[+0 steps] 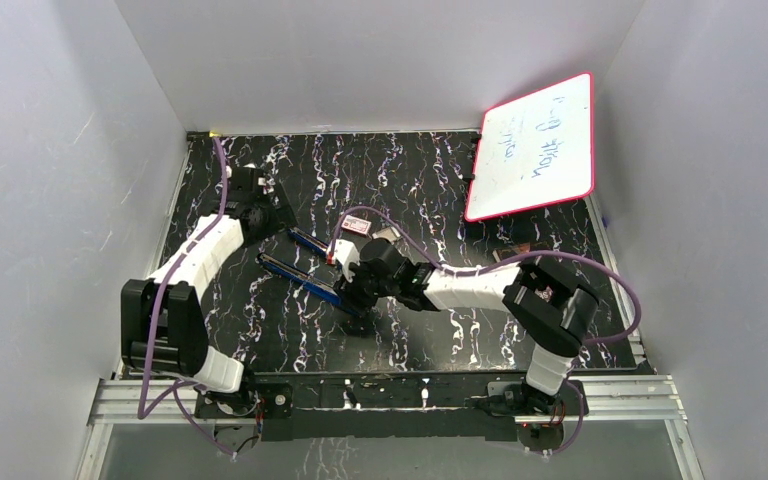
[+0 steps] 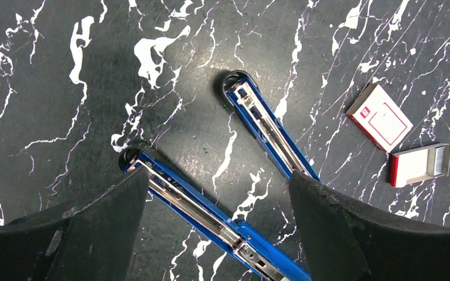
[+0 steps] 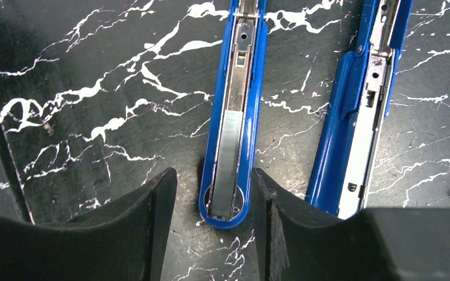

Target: Load the staples into the stapler

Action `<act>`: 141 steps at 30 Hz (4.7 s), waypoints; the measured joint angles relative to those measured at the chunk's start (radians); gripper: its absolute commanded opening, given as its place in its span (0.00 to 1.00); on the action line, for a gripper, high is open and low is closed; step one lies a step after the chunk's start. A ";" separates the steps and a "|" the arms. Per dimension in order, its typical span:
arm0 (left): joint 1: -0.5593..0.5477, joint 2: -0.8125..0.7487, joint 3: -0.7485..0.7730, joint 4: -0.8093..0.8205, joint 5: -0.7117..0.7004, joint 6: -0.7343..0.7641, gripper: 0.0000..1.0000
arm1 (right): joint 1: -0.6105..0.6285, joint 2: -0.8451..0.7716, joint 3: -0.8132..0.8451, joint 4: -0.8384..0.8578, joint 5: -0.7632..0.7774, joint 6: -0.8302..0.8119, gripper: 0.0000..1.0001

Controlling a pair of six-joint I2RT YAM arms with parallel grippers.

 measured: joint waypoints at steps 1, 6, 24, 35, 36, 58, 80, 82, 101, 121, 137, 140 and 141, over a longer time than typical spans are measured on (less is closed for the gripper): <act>0.000 -0.003 -0.005 0.001 -0.004 -0.003 0.89 | 0.003 0.005 0.000 0.006 0.010 0.008 0.55; 0.004 -0.024 -0.037 0.002 -0.019 -0.016 0.89 | 0.010 0.041 -0.005 0.023 0.077 0.031 0.50; 0.013 -0.060 -0.135 0.036 -0.024 -0.074 0.88 | 0.019 0.038 -0.069 0.089 0.119 0.038 0.09; 0.018 -0.212 -0.371 0.198 0.081 -0.289 0.98 | 0.019 0.037 -0.096 0.146 0.103 0.047 0.00; 0.018 -0.223 -0.406 0.227 0.099 -0.319 0.98 | 0.019 0.037 -0.096 0.146 0.104 0.051 0.00; 0.018 -0.196 -0.837 1.054 0.286 -0.777 0.88 | 0.016 0.038 -0.096 0.153 0.118 0.117 0.00; 0.118 -0.013 -0.893 1.394 0.338 -0.783 0.72 | 0.005 0.037 -0.124 0.203 0.062 0.079 0.00; 0.125 -0.019 -0.893 1.386 0.352 -0.764 0.72 | 0.005 0.037 -0.125 0.202 0.061 0.078 0.00; 0.150 -0.369 -0.790 0.985 0.328 -0.412 0.68 | 0.014 0.043 -0.106 0.179 0.080 0.068 0.00; 0.128 -0.513 -0.687 0.749 0.353 -0.233 0.76 | 0.014 0.137 -0.087 0.367 0.075 -0.012 0.00; 0.103 -0.538 -0.652 0.679 0.401 -0.204 0.79 | 0.013 0.090 -0.224 0.524 0.084 0.008 0.69; 0.102 -0.536 -0.641 0.673 0.417 -0.203 0.79 | 0.013 -0.034 -0.309 0.532 0.103 0.003 0.73; 0.100 -0.533 -0.637 0.675 0.423 -0.204 0.79 | 0.012 -0.080 -0.327 0.537 0.113 0.000 0.73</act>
